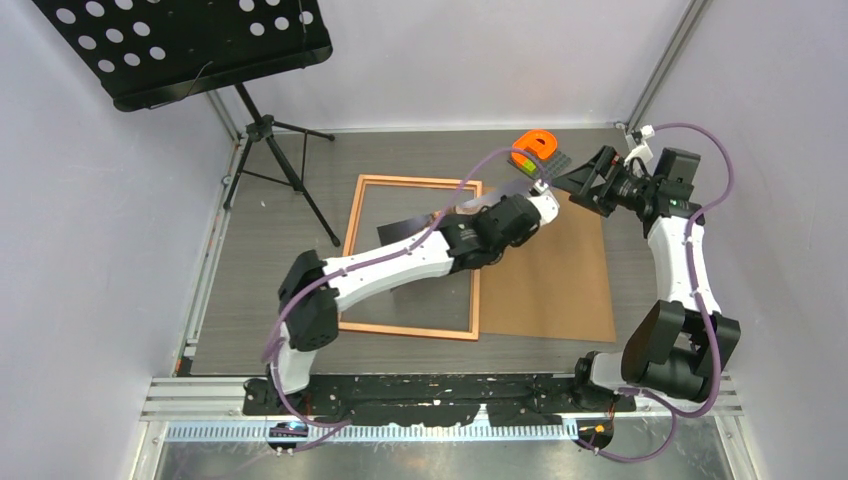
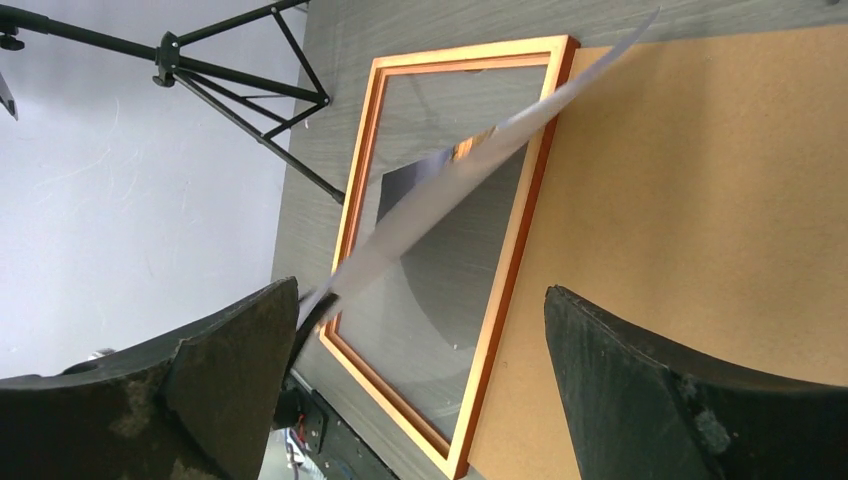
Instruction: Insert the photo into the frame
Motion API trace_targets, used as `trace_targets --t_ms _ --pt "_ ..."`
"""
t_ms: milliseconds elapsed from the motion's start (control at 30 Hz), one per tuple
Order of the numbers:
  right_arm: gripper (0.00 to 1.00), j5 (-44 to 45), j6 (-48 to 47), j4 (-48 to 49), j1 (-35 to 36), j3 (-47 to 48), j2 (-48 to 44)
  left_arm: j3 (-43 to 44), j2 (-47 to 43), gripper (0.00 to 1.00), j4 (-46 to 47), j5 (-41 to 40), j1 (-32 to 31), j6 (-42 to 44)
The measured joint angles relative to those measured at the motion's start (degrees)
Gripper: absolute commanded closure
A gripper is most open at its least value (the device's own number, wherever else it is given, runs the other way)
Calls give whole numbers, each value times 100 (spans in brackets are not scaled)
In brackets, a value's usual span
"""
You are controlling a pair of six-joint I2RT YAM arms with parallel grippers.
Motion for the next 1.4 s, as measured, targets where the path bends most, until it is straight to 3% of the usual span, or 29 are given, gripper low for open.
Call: trace_targets --t_ms 433,600,733,933,1100,1400 --pt "1 -42 -72 -72 -247 140 -120 20 -1958 100 -625 953 527 -518" --pt "1 -42 -24 28 -273 133 -122 444 -2308 100 -1128 1943 1045 -1220" --pt "1 -42 -13 94 -282 61 -122 413 -2677 100 -1331 3185 1867 -2090" --pt "1 -35 -11 120 -284 -197 -122 -634 -3554 100 -960 5007 3036 -3482" --pt "1 -11 -9 127 -293 -256 -133 -1685 -3685 100 -129 6301 3921 -4669" --pt "1 48 -13 151 -293 -317 -308 -2614 -2962 100 503 6782 4675 -5582"
